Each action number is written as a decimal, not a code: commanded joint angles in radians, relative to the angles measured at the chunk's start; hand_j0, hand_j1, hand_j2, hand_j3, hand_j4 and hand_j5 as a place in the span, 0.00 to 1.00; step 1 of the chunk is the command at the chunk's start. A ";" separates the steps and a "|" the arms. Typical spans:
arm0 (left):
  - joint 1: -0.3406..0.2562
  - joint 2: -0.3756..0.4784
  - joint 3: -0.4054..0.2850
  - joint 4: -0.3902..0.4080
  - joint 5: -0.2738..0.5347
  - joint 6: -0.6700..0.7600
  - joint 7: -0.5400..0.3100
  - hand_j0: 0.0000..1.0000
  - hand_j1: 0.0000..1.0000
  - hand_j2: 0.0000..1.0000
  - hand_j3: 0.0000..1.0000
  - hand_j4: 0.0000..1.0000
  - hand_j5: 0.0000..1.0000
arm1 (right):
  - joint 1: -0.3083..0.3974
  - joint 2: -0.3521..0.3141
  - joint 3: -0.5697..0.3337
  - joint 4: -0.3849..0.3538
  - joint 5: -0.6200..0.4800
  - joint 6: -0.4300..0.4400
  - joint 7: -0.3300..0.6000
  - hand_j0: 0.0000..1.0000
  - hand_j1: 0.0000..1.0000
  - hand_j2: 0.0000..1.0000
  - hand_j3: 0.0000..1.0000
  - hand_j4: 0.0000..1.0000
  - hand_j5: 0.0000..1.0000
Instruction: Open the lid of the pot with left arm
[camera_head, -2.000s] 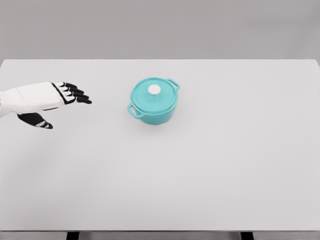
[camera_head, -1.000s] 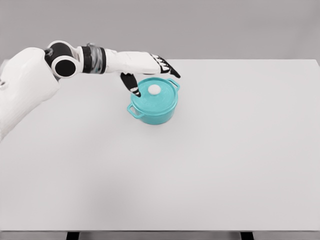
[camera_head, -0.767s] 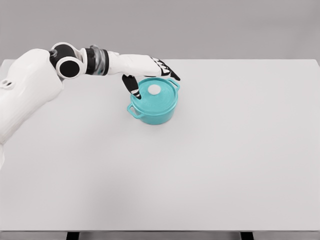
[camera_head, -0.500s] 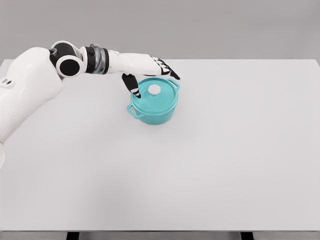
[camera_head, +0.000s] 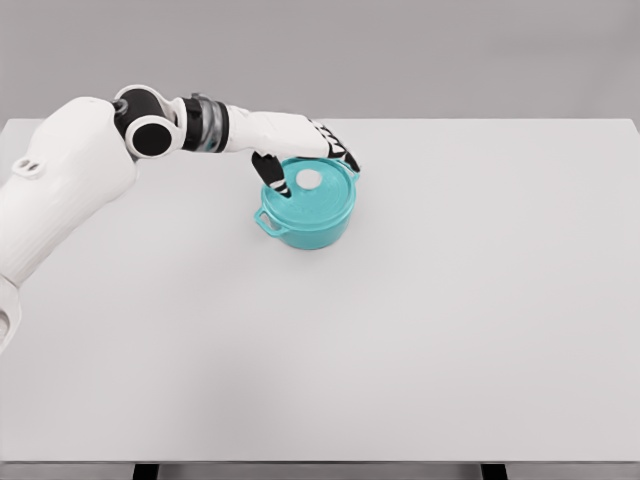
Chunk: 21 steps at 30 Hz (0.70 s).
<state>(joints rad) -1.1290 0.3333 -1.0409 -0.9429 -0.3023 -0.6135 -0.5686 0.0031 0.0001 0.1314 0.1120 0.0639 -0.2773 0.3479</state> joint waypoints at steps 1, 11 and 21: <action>0.000 0.000 0.001 0.004 0.005 0.003 0.001 0.66 0.66 0.66 0.66 0.66 0.66 | 0.000 0.000 0.000 0.000 0.001 0.000 0.000 1.00 1.00 1.00 1.00 1.00 1.00; 0.005 0.010 -0.036 0.019 0.008 0.003 0.000 0.48 0.48 0.48 0.48 0.48 0.48 | 0.000 0.000 -0.001 0.000 0.001 0.000 0.000 1.00 1.00 1.00 1.00 1.00 1.00; -0.044 0.181 -0.031 -0.071 0.089 0.003 0.009 0.48 0.48 0.48 0.48 0.48 0.48 | 0.000 0.000 -0.001 0.000 0.001 0.000 0.000 1.00 1.00 1.00 1.00 1.00 1.00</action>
<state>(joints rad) -1.1796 0.4536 -1.0741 -0.9849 -0.2463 -0.6129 -0.5628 0.0031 0.0001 0.1313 0.1120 0.0639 -0.2774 0.3479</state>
